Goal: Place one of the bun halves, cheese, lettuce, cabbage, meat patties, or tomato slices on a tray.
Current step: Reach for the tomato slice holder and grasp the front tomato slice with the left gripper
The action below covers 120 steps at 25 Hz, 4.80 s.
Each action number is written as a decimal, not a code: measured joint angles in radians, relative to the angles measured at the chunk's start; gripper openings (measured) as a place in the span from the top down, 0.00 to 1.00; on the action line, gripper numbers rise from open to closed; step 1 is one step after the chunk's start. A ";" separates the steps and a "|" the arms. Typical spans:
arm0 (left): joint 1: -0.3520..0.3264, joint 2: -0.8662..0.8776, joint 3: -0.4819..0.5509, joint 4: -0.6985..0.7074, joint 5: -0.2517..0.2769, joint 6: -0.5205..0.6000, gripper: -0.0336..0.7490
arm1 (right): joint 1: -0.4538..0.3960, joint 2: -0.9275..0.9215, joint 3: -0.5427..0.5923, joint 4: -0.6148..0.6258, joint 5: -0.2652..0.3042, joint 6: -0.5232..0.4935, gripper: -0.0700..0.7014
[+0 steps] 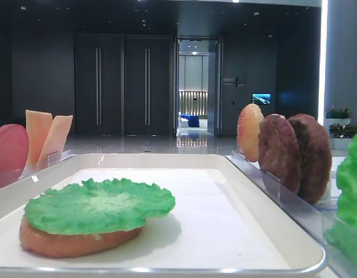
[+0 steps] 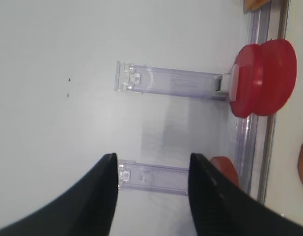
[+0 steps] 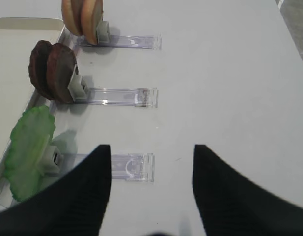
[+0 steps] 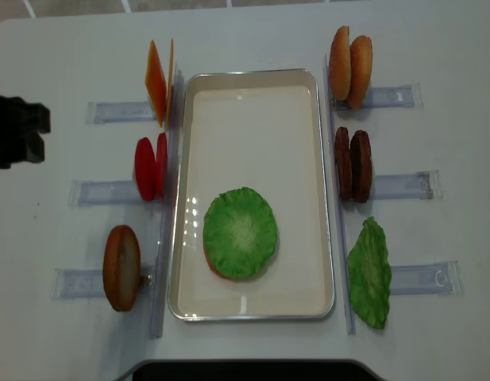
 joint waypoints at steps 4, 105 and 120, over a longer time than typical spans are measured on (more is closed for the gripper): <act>0.000 0.141 -0.085 -0.005 0.025 0.002 0.49 | 0.000 0.000 0.000 0.000 0.000 0.000 0.44; -0.343 0.719 -0.321 -0.002 -0.029 -0.157 0.44 | 0.000 0.000 0.000 0.000 0.000 0.000 0.44; -0.343 0.720 -0.321 0.024 -0.023 -0.157 0.45 | 0.000 0.000 0.000 0.000 0.000 0.000 0.44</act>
